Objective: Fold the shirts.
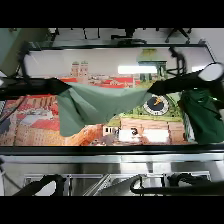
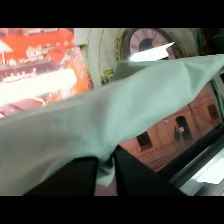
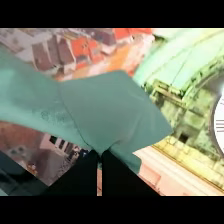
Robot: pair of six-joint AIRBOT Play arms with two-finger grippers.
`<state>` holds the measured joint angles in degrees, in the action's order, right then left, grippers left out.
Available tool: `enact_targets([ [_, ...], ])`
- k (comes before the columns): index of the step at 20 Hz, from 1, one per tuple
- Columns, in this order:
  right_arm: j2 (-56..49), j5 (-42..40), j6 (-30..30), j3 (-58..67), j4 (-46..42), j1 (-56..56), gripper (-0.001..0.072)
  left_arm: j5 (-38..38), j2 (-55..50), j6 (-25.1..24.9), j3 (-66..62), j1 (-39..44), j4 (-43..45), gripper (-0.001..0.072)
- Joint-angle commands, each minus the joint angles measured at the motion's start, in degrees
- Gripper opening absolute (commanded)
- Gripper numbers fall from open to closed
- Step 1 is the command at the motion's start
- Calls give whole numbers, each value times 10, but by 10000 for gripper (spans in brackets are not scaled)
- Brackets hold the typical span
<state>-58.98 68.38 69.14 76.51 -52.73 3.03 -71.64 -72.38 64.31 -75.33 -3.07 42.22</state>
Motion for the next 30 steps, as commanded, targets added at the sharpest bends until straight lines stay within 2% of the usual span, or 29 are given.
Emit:
enact_targets([
  [1, -136, -39, -5, -26, 5, 0, 19, -12, -174, -8, -17, 9, 1, 635],
  [2, -163, -45, -5, -26, 4, 0, 19, -36, -212, 11, -45, -1, 1, 669],
  [6, -197, -60, -19, -25, 4, -4, 19, -127, -288, 49, -137, -50, 3, 670],
  [7, -191, -59, -19, -22, 3, -9, 48, -144, -287, 57, -143, -63, 3, 670],
  [8, -181, -53, -16, -18, 4, -16, 279, -157, -283, 58, -143, -75, 4, 670],
  [9, -167, -45, -5, -18, 4, -21, 456, -168, -276, 60, -139, -87, 16, 670],
  [12, -115, -1, 25, -20, 3, -29, 469, -171, -236, 71, -83, -108, 89, 670],
  [16, -78, 1, 44, -73, 44, 14, 477, -139, -183, 71, 53, -115, 97, 670],
  [18, -79, -42, 43, -123, 75, 66, 477, -95, -165, 72, 119, -110, 76, 670],
  [20, -90, -122, 44, -164, 95, 125, 478, -40, -152, 71, 171, -98, 32, 670],
  [24, -145, -221, 41, -172, 142, 214, 478, 69, -147, 60, 240, -35, -34, 670],
  [25, -159, -236, 36, -172, 163, 227, 478, 99, -147, 60, 248, -17, -42, 670],
  [30, -201, -263, -80, -172, 319, 252, 478, 212, -147, 58, 232, 30, -47, 669],
])
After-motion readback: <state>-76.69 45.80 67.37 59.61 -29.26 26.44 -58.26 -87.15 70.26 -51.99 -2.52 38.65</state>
